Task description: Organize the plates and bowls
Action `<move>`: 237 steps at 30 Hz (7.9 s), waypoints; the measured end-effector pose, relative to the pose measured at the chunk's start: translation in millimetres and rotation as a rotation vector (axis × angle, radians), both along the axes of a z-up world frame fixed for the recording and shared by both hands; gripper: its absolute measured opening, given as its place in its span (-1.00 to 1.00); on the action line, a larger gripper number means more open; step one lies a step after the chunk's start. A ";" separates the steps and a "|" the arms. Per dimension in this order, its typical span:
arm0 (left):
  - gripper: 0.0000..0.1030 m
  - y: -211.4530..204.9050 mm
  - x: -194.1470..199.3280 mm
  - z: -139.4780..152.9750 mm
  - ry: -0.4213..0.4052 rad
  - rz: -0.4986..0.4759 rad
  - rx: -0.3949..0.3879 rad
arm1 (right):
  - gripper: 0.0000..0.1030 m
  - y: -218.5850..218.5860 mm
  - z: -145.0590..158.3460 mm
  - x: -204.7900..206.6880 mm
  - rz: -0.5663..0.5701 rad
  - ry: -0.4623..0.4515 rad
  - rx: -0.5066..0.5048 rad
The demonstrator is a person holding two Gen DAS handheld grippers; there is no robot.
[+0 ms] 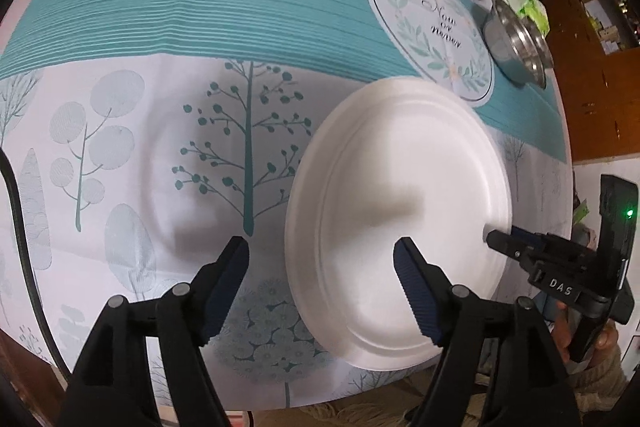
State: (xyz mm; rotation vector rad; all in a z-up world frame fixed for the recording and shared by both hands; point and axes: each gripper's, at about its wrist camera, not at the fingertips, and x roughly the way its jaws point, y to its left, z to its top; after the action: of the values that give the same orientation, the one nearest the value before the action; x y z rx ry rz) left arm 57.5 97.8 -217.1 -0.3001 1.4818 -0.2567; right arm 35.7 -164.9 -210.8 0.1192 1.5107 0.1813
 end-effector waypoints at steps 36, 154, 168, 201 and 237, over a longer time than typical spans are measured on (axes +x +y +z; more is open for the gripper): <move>0.66 18.5 23.0 130.5 -0.353 0.012 0.125 | -0.37 3.9 102.8 42.0 0.046 -0.269 -0.078; -0.76 2.3 135.0 88.7 -0.090 -0.216 0.047 | -0.83 41.4 87.2 163.4 -0.058 -0.036 0.188; -0.76 -43.0 24.5 54.9 -0.022 -0.275 0.069 | -0.83 -7.2 63.1 33.0 -0.057 -0.013 0.154; -0.68 -42.0 13.6 -5.4 0.058 -0.203 0.117 | -0.82 -7.0 -5.2 24.8 -0.047 0.089 0.143; 0.41 -66.8 -8.1 61.4 -0.139 -0.248 0.138 | -0.64 24.0 46.0 5.0 0.085 -0.041 0.033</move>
State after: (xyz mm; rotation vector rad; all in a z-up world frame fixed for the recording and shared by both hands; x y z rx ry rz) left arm 49.4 31.0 -155.7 0.0141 1.3907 -0.3643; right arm 40.7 -140.9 -164.8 0.0770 1.4729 0.2749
